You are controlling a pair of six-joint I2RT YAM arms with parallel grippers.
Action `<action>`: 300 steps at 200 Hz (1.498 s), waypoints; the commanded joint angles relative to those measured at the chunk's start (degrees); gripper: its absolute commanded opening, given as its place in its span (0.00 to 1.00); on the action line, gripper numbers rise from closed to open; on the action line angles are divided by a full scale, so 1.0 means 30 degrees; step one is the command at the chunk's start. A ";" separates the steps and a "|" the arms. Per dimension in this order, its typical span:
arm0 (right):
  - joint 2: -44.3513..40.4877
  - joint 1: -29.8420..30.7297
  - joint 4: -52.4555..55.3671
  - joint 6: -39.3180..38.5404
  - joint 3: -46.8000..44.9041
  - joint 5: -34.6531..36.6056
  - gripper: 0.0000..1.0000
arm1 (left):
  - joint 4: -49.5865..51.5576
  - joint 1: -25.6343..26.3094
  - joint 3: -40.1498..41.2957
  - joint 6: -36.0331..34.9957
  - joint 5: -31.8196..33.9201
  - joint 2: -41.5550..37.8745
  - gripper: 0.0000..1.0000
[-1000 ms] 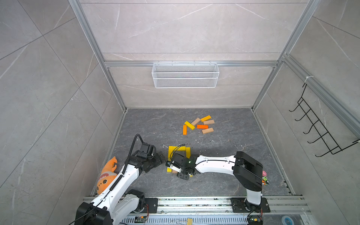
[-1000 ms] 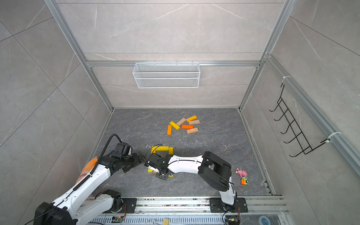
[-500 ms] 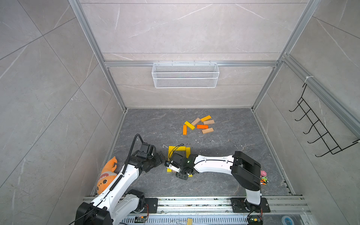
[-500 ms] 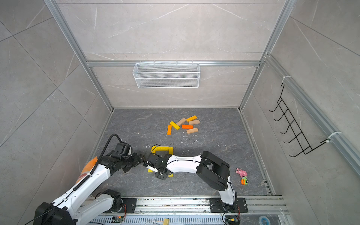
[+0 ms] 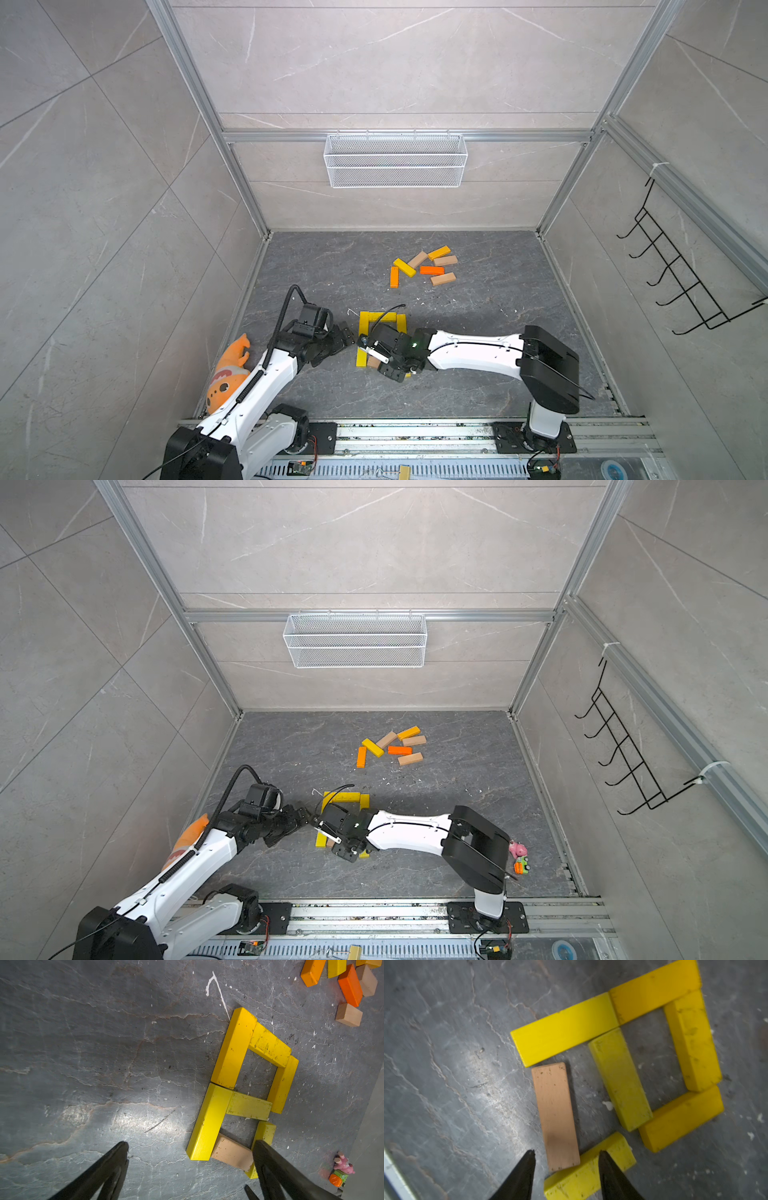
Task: Assemble the number 8 with building blocks
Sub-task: Adjust the building block at the center of the board.
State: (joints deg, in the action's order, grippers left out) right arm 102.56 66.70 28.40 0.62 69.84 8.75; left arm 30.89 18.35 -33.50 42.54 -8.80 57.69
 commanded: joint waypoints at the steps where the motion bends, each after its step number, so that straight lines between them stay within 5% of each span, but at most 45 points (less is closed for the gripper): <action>1: -0.1750 0.0081 -0.0675 0.5435 -0.1355 0.1030 0.51 | -0.0520 -0.0015 0.0204 -0.0470 -0.0709 -0.0041 0.95; 31: -0.2721 0.0148 -0.0373 1.0738 -0.2671 0.1781 0.48 | -0.1135 0.0012 0.0433 -0.0734 -0.1508 0.0106 0.92; 67: -0.3086 0.0180 -0.0999 1.3849 -0.4052 0.1638 0.41 | -0.1526 0.0221 0.0645 -0.0969 -0.1945 0.0305 0.86; 145: -0.1853 0.0059 -0.2810 1.5754 -0.4737 0.0394 0.38 | -0.2493 0.0753 0.1122 -0.0526 -0.2085 0.0596 0.83; 300: -0.0738 -0.0042 -0.2475 1.7193 -0.4912 0.1521 0.39 | -0.2861 0.1021 0.1235 -0.0318 -0.1917 0.0789 0.83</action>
State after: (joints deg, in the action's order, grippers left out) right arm 99.09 66.74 20.82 50.70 56.07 12.67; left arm 23.49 21.02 -29.95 41.54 -14.09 59.72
